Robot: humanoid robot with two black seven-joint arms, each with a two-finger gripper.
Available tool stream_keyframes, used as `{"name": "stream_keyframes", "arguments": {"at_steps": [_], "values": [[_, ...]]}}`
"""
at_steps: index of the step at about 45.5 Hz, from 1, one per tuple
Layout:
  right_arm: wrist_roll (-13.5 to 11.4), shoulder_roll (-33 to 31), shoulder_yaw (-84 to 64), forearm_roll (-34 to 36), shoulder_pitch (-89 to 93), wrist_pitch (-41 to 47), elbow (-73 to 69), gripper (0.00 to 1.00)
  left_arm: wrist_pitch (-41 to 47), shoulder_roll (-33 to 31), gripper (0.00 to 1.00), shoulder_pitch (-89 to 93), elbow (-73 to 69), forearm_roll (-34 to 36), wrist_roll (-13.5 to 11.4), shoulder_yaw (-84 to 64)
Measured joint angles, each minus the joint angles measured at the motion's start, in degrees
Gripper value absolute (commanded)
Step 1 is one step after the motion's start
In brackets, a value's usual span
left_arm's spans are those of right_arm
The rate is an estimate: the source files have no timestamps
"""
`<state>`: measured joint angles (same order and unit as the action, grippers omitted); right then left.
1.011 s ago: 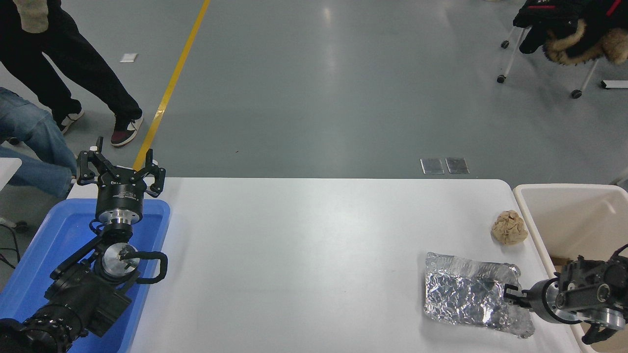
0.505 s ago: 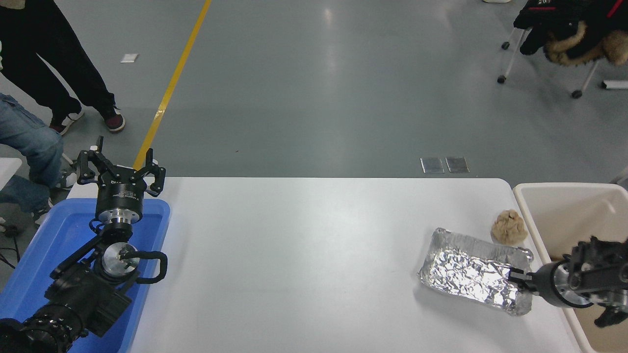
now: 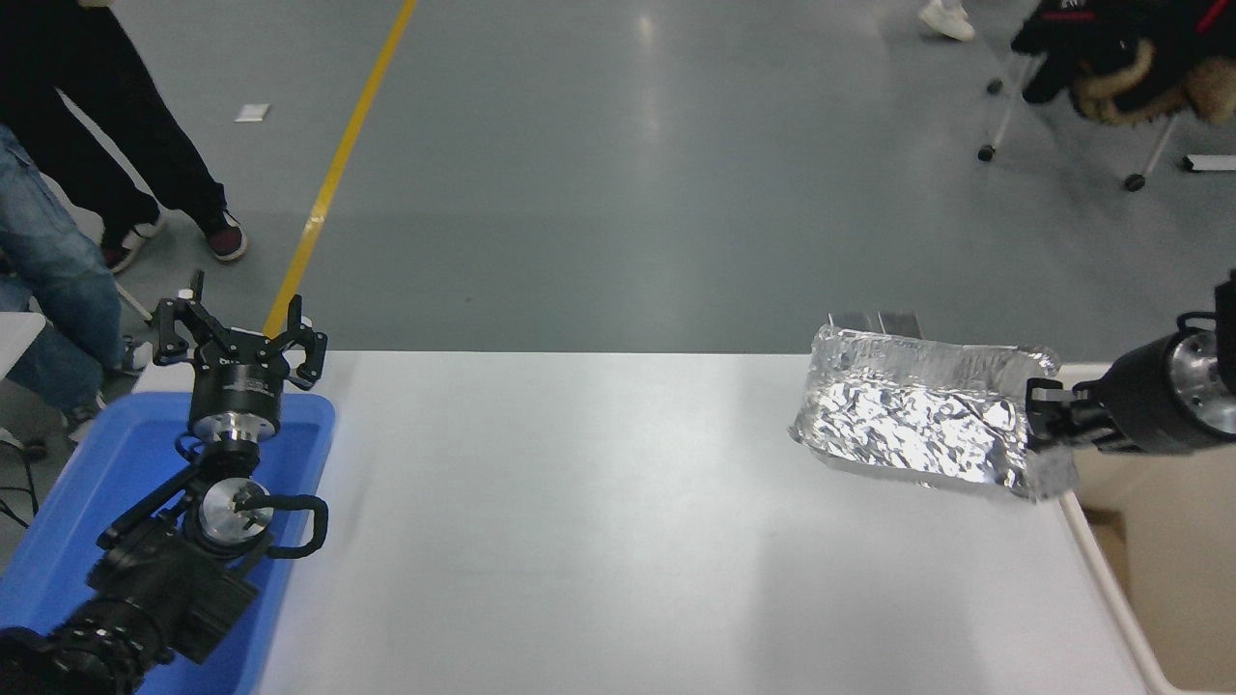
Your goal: Pick up foil plate and place in dustbin
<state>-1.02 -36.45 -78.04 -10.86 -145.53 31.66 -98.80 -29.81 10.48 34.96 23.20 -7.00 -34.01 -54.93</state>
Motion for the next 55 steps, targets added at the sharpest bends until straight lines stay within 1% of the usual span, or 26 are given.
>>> {"name": "stream_keyframes", "arguments": {"at_steps": [6,10,16,26,36,46,47,50,55], "values": [[0.5,1.1,-1.0,1.0,-7.8,6.2,-0.5,0.0,0.0,0.0,0.99,0.0,0.0,0.0,0.0,0.0],[0.8,1.7,-1.7,1.6,-11.3,8.7,-0.8,0.0,0.0,0.0,0.99,0.0,0.0,0.0,0.0,0.0],[1.0,2.1,-3.6,2.2,-12.2,9.8,-1.0,0.0,0.0,0.0,0.99,-0.1,0.0,0.0,-0.1,-0.1],[1.1,-0.5,-7.1,2.3,-1.7,3.1,4.4,0.0,0.0,0.0,0.99,-0.1,0.0,0.0,-0.1,-0.1],[1.1,-6.9,-6.5,2.7,16.2,-5.2,16.2,0.0,0.0,0.0,0.99,0.0,0.0,0.0,-0.1,-0.1],[1.0,-14.0,3.6,4.8,40.2,-11.0,32.2,0.0,0.0,0.0,0.99,0.0,0.0,0.0,0.0,-0.1],[0.9,-15.1,6.9,5.8,46.2,-11.8,36.1,0.0,0.0,0.0,0.99,0.0,0.0,0.0,0.0,-0.1],[0.9,-15.6,9.8,7.2,48.8,-12.2,39.2,0.0,0.0,0.0,0.99,0.0,0.0,0.0,0.0,-0.1],[0.8,-16.3,19.9,11.2,50.3,-13.5,51.0,0.0,0.0,0.0,0.99,0.0,0.0,0.0,0.0,-0.1]]}}
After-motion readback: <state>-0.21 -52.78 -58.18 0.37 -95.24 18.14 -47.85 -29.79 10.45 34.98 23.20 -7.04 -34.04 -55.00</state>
